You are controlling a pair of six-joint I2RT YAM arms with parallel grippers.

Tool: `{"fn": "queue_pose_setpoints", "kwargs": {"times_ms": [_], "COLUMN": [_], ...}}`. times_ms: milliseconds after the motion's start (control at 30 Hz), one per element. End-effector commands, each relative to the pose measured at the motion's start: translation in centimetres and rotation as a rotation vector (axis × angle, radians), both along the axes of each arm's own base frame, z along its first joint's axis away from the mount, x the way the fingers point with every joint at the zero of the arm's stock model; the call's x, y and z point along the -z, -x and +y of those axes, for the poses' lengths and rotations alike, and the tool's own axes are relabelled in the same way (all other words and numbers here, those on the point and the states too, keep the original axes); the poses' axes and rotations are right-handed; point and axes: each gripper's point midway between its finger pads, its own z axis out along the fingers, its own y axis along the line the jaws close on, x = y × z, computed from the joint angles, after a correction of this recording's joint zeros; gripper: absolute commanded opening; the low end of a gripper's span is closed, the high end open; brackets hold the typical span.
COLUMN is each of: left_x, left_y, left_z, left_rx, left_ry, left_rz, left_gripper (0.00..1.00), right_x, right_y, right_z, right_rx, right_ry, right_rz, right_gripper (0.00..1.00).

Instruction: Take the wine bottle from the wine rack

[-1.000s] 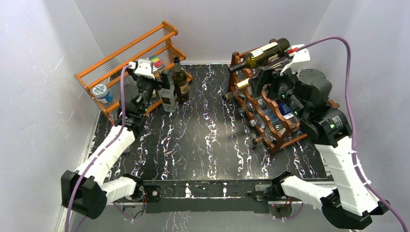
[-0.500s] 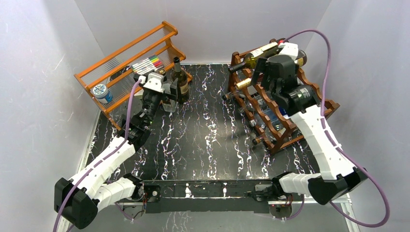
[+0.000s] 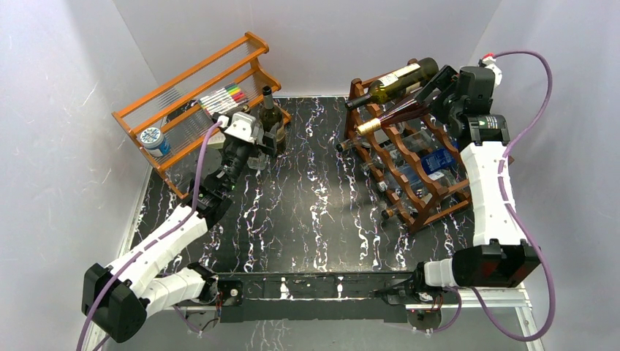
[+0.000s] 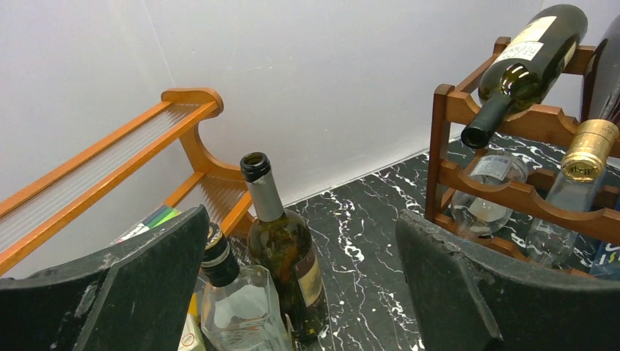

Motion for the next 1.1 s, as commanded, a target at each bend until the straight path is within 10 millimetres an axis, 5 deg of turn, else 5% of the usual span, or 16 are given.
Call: {"fn": "queue_pose_setpoints", "kwargs": {"times_ms": [0,433,1067], "left_x": [-1.5,-1.2,-0.9], "left_y": [0.4,0.4,0.4], "left_z": [-0.7,-1.0,-1.2], "left_rx": [0.034,0.043,0.048], "left_ry": [0.029,0.019,0.009], "left_rz": [-0.039,-0.038,-0.038], "left_gripper": [0.98,0.98,0.98], "right_x": [-1.6,1.4,4.7], "right_y": [-2.1,-5.5,-7.3], "right_z": [0.3,0.6,0.7], "right_rx": [-0.037,-0.033,0.037], "right_ry": [-0.189,-0.408,-0.553], "right_rz": [-0.096,-0.140,-0.136], "right_gripper": [0.98,0.98,0.98]}}
